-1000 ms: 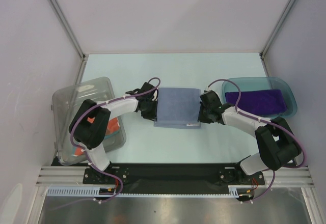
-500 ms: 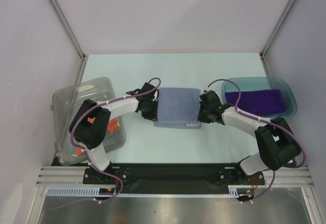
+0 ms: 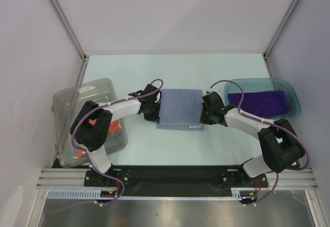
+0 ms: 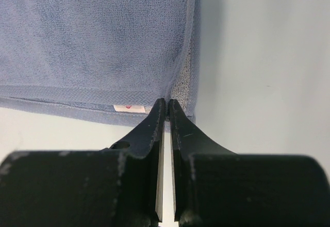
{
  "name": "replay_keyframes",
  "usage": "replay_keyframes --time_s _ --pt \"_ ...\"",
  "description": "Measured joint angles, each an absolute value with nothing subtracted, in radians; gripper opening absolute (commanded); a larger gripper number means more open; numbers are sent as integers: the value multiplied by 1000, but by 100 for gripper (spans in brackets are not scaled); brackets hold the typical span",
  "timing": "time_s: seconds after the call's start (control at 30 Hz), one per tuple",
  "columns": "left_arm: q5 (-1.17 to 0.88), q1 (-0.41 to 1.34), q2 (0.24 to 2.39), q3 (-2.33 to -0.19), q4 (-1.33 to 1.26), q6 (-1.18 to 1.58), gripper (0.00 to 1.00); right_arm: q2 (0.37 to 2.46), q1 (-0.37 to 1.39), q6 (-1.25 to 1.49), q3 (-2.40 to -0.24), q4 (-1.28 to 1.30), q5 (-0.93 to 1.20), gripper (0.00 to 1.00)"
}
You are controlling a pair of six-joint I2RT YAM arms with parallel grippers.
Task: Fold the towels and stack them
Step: Fold the towel
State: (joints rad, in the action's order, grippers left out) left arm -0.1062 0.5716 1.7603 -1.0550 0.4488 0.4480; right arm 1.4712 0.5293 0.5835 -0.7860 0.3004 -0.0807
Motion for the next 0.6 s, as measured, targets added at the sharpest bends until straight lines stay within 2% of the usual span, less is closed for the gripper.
replay_keyframes --time_s 0.17,0.27,0.33,0.47,0.5,0.6 --pt "-102 572 1760 -1062 457 448 1 1472 529 584 -786 300 -81 0" --pt "-91 574 1760 -1075 471 447 7 1472 529 584 -786 300 -81 0" --pt "-83 574 1760 -1088 485 448 0 1472 530 583 -786 300 -81 0" --pt "-76 574 1760 -1111 511 446 1 1471 531 583 -786 303 -81 0" --pt "-76 574 1760 -1115 517 446 7 1471 531 583 -787 305 -81 0" --pt "-76 574 1760 -1127 534 445 14 1471 532 583 -792 312 -81 0"
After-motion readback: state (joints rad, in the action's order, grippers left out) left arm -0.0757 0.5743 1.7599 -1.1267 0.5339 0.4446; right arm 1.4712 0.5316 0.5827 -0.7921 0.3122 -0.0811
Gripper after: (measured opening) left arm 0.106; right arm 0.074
